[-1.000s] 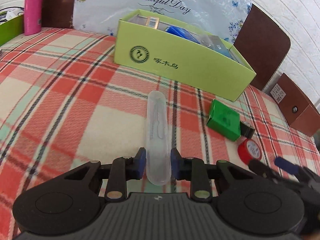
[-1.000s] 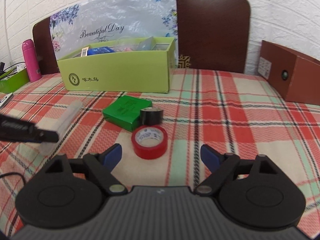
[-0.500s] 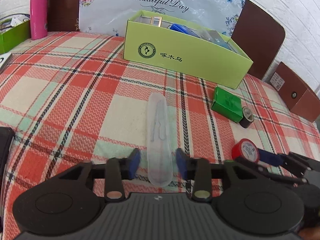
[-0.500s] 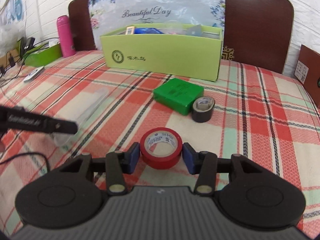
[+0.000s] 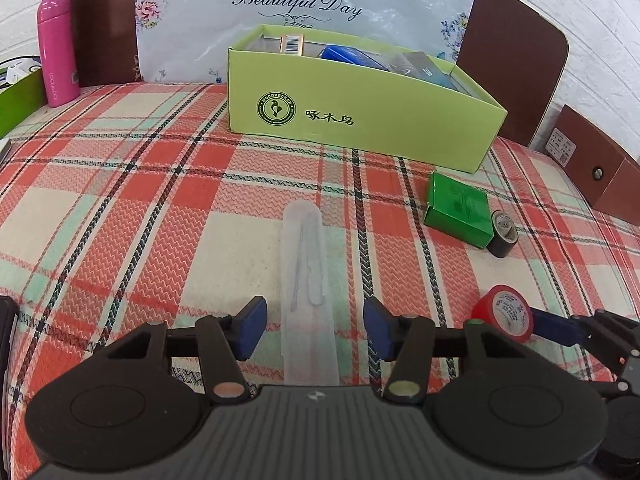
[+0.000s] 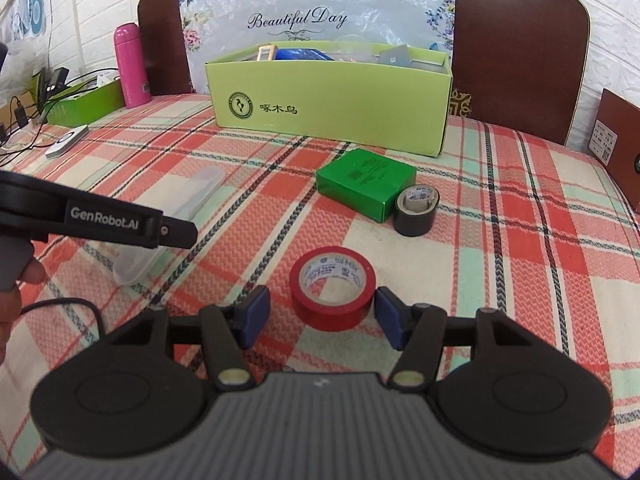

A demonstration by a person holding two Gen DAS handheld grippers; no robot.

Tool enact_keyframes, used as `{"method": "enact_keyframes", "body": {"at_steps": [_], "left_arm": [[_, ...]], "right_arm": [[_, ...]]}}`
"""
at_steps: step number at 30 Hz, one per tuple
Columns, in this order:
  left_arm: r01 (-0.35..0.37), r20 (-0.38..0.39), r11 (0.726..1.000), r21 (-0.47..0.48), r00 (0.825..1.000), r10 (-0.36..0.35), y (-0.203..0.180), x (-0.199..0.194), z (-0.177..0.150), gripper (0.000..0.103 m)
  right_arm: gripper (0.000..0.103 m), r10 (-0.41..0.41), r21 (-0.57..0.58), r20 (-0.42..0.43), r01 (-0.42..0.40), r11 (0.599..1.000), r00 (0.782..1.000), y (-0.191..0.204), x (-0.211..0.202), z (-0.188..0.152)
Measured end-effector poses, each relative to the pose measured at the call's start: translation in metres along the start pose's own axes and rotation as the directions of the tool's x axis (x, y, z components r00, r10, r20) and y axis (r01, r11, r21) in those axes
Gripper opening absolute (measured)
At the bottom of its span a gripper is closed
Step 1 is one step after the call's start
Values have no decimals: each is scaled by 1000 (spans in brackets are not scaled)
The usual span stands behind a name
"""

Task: Organize objects
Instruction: 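Grasp the clear toothbrush case with the left tool while the right tool grasps the red tape, then carry the clear case and red tape into the lime-green box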

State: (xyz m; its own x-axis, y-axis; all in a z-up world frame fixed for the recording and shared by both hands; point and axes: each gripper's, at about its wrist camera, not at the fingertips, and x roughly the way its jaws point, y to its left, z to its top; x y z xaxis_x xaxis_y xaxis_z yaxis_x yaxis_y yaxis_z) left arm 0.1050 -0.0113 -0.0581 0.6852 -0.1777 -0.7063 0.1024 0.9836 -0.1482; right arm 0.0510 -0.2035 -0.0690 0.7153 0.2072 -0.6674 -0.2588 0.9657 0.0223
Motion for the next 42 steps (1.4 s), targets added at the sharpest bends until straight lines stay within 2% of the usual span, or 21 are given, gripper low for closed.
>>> {"method": "enact_keyframes", "body": {"at_steps": [3,9,10,11,12,13,20,26,35,42], "left_arm": [[7,-2,1000,16,1000,-7,-1,0,-1,48],[15,-2,1000,3,1000,-15,2,3,1,48],[11,-2,1000,15,1000,-10,1,3,1,45],[6,-1,1000,28,1000,-6,1,3,1,40],[-1,0,999,40,1000,1,0,3,1,33],[-3,1,999,40,1000,3,1,3,1,30],[40,0,999,10,999,-40,2,-2,3,28],[92,46,996,17,995,-93,-4,-19,14,28],[162,169,986,42,972,-166,-12,-47,52,27],[203,266,977,67,940,-214,-22,-56,94,27]], "right_arm": [[57,-3,1,1,3,1000,1000,0,2,0],[55,-7,13,4,7,1000,1000,-1,5,1],[54,-10,13,5,10,1000,1000,-1,5,1],[48,-16,12,7,16,1000,1000,-1,5,1],[46,-16,14,8,16,1000,1000,-1,5,1],[46,-14,18,6,14,1000,1000,-2,5,2],[46,20,22,20,-20,1000,1000,1,-1,8],[46,30,5,71,-30,1000,997,5,-12,23],[46,11,-19,162,-8,1000,987,-4,-20,57],[46,-18,-29,229,25,999,973,-20,-17,96]]}}
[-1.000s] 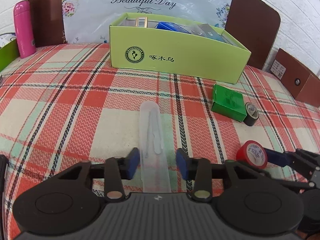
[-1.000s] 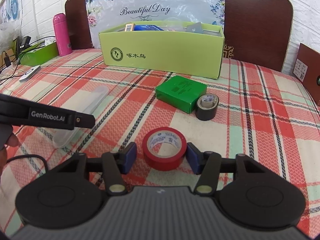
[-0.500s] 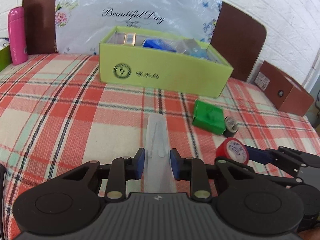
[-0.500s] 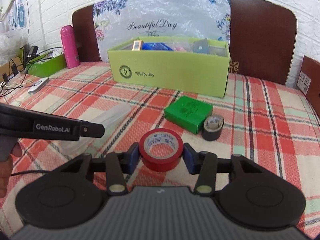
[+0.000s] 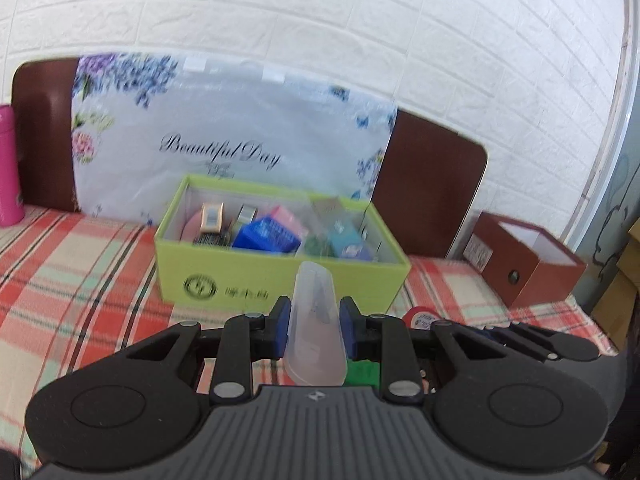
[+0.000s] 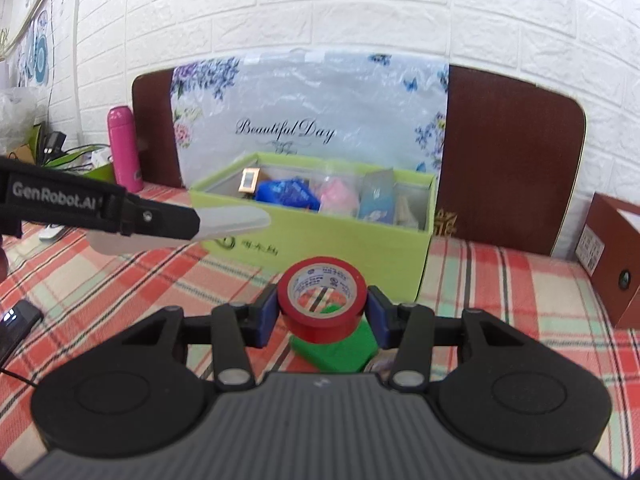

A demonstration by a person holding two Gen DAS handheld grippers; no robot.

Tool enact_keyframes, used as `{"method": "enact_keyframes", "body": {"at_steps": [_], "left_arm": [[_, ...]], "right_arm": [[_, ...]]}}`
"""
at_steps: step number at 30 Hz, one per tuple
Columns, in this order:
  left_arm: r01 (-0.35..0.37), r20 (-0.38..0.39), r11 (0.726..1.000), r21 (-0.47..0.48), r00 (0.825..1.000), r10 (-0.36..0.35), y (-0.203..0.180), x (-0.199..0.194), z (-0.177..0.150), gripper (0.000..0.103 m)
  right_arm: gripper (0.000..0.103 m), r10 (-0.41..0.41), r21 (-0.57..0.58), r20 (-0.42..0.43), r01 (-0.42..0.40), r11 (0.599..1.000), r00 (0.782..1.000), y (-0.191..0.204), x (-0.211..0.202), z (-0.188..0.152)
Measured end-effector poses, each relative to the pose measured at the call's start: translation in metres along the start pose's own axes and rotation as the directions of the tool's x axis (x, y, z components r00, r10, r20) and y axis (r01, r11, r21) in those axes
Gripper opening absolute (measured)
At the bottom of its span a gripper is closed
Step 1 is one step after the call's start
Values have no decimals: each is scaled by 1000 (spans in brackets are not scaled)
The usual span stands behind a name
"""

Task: Organize objects
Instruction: 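Carry the clear case and red tape into the lime-green box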

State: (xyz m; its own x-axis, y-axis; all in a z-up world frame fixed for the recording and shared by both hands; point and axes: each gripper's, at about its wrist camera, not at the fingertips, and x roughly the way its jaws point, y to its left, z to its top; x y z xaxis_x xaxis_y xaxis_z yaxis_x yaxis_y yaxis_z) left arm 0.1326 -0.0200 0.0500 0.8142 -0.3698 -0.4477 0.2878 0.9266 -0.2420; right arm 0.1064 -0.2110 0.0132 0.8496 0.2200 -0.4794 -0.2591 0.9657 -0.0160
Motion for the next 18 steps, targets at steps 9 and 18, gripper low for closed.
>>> {"method": "enact_keyframes", "body": {"at_steps": [9,18], "left_arm": [[13,92,1000,4,996,-13,-6,35,52,27],[40,78,998,-45,996,-37,7,106,78,27]], "right_arm": [[46,-52,3,71,52,999,996,-28,38,46],[46,-114,-3,81,114,993,990,-51,102,69]]}}
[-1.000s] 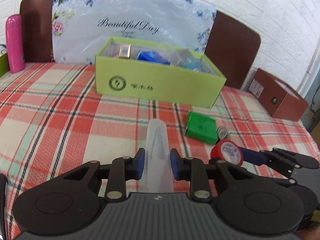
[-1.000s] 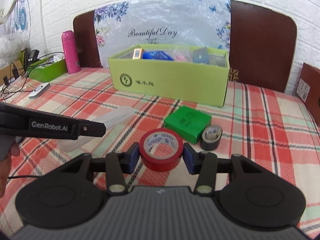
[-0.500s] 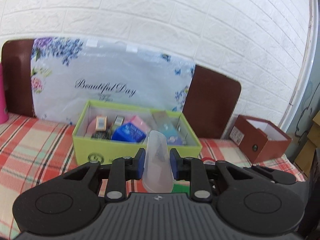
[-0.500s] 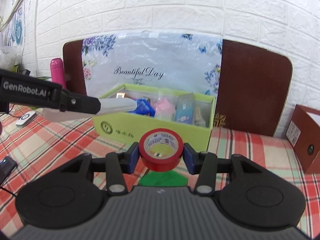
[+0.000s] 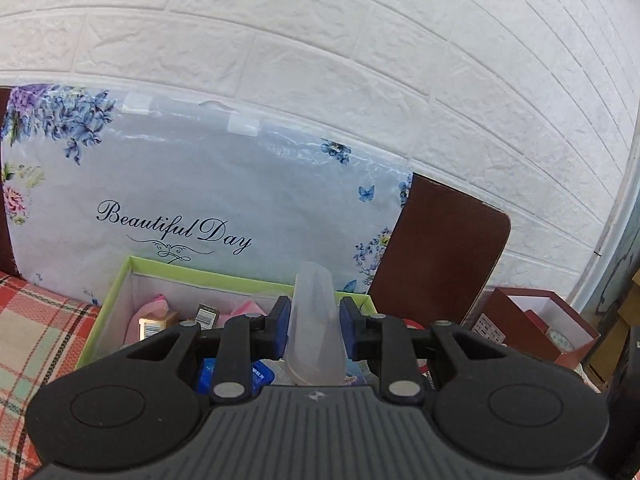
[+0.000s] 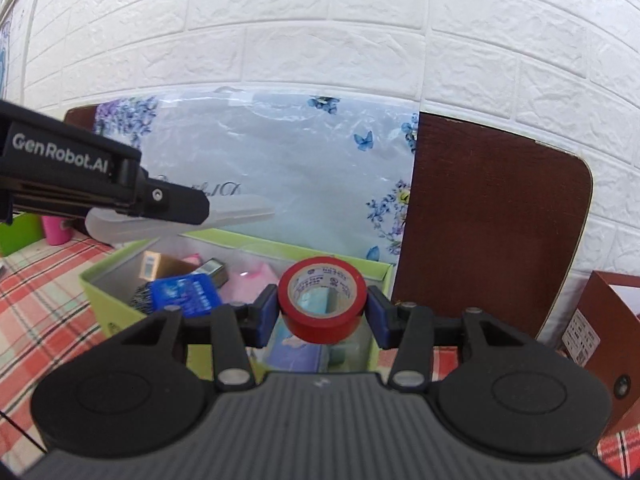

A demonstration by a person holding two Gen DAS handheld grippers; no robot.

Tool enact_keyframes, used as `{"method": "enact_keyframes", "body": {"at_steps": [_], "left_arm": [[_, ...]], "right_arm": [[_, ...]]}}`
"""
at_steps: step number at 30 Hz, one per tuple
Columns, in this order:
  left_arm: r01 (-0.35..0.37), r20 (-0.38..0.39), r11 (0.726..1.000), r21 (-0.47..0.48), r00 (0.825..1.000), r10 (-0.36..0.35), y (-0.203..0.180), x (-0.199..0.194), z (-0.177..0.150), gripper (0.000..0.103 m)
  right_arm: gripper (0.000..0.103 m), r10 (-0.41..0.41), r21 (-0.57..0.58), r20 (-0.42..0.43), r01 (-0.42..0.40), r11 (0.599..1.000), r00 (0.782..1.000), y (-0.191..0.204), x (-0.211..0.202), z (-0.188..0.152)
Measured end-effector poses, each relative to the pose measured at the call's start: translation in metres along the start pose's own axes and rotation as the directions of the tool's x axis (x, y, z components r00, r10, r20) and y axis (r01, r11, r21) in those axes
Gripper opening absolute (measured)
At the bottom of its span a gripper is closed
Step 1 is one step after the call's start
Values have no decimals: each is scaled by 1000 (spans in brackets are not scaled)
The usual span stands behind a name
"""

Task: Organize objects
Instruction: 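Carry the clear case and red tape into the lime-green box, then open both tools and move them back toward the green box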

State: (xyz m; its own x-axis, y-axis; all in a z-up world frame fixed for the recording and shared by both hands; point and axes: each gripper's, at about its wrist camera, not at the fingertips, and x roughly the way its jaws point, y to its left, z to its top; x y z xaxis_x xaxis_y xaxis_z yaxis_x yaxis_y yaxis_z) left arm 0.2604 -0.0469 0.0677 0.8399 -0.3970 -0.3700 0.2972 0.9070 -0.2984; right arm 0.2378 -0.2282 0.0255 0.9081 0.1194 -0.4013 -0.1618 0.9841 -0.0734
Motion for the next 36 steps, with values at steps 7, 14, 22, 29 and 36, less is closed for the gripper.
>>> {"method": "enact_keyframes", "body": {"at_steps": [7,14,22,29,36], "left_arm": [[-70,-84,997,39,994,73,7,43,-16,68],[-63,-49,998,13,997,64,13,27,-31,69],[-95,-72,995,-17,993,93,4,-4,-33,76],[-153,-86,988,14,984,154,-14,-49,-55,77],[-157,-157,988,-8,976,154,-26,-82,-88,77]], "right_arm": [[83,-18,-12,-42,17,1000,999,0,39,-19],[99,-28,-16,-32,28,999,999,3,29,-34],[103,-29,13,-1,29,999,1000,-6,-16,-29],[103,-10,73,5,10,997,1000,-12,-71,-41],[103,15,101,-29,-12,995,999,-4,-120,-68]]}}
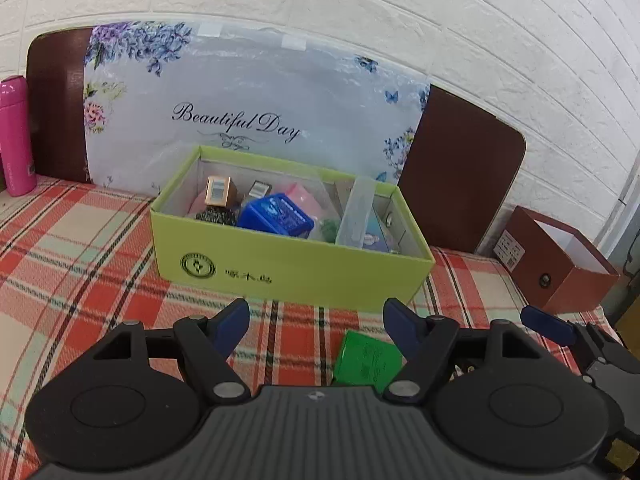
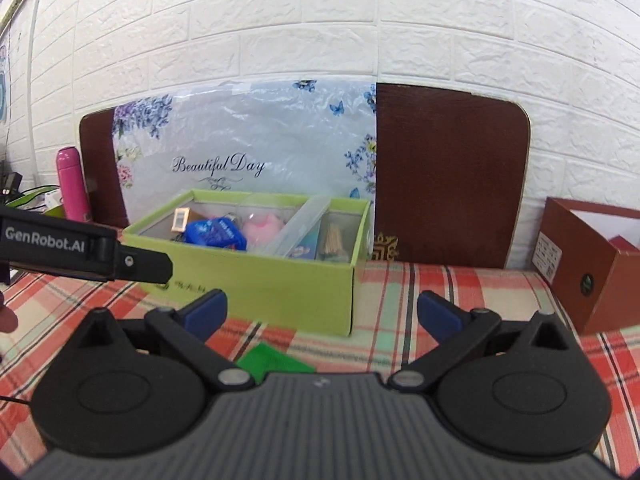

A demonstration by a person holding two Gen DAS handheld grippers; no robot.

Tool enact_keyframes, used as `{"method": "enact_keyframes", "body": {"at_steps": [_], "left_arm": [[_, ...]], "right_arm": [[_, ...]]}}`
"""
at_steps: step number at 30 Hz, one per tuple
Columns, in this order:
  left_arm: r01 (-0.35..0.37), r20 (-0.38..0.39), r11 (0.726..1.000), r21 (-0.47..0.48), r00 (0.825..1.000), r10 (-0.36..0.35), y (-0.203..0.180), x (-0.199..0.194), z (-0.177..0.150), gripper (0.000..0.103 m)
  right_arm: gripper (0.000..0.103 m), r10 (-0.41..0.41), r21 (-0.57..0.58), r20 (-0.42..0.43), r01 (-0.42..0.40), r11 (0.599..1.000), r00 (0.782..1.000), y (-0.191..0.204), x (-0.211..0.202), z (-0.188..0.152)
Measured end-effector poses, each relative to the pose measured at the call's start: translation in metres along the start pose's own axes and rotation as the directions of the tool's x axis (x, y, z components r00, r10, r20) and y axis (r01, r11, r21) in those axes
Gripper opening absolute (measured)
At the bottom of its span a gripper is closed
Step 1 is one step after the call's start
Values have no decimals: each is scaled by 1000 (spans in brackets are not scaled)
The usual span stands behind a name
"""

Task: Organize objects
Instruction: 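Open both tools and move them back toward the green box, then grasp the green box with the left tool while the right tool grasps the black tape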

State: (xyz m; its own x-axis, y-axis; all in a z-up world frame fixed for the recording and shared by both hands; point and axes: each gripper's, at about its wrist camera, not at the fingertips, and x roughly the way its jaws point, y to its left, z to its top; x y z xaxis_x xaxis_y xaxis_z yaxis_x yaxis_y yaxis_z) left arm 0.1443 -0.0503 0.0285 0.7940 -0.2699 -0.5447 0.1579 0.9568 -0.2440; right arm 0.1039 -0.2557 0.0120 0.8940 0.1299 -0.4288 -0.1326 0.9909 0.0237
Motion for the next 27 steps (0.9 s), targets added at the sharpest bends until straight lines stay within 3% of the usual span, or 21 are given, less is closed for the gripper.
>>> {"method": "enact_keyframes", "body": {"at_steps": [14,21,27], "left_arm": [[-17,-97,1000,20,995,19,-11,-11,-49,77],[-19,-142,1000,-12,990,17,-11,13,-59,77],[-20,-140,999,48,990,26,-26,44,-52,77]], "right_arm": [[103,-9,89,-85,16,996,996,-4,-47,-56],[103,-10,102,-122,22,994,993,-8,-53,-74],[103,-14,107,-129,28,994,991,-13,-54,-78]]}}
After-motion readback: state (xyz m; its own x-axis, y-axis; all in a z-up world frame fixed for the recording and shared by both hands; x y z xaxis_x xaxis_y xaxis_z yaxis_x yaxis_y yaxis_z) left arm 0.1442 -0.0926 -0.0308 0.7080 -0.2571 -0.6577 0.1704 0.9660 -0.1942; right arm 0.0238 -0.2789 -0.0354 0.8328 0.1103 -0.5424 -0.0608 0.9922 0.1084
